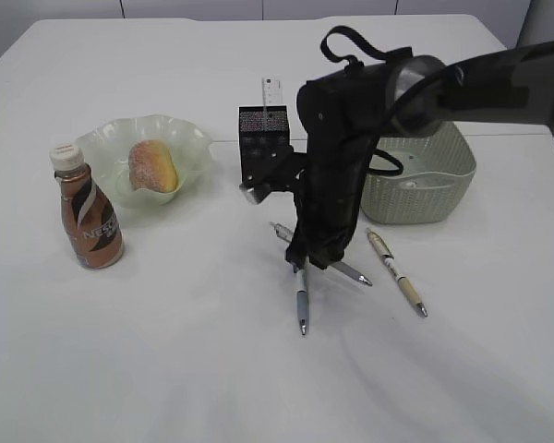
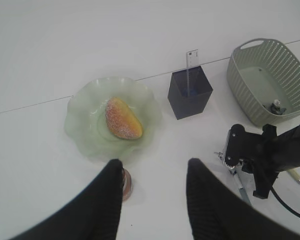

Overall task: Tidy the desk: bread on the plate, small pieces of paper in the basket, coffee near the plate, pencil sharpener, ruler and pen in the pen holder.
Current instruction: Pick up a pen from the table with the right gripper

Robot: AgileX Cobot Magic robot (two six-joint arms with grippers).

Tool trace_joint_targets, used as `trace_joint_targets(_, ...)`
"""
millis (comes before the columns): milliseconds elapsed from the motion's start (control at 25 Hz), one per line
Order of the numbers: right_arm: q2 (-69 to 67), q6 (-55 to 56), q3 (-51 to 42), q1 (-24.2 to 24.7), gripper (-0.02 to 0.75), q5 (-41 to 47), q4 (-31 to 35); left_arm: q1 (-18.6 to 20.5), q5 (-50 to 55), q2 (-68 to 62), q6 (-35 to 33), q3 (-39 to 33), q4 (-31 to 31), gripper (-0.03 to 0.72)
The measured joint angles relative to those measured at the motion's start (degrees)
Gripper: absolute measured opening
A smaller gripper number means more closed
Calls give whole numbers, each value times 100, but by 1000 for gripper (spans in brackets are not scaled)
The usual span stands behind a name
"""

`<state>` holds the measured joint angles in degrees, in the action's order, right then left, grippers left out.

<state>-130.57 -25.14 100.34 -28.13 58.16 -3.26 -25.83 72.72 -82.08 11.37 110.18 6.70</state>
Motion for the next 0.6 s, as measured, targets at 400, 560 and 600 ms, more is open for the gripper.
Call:
trace_joint_targets(400,-3,2400,1473,0,93,1158,0,0,0,0,0,0,13,307)
trace_joint_targets(560,-3,3430,1815,0,92,1173,10,0,0,0,0,0,13,307)
trace_joint_targets(600,-3,3568,1841,0,92,1123,10,0,0,0,0,0,13,307)
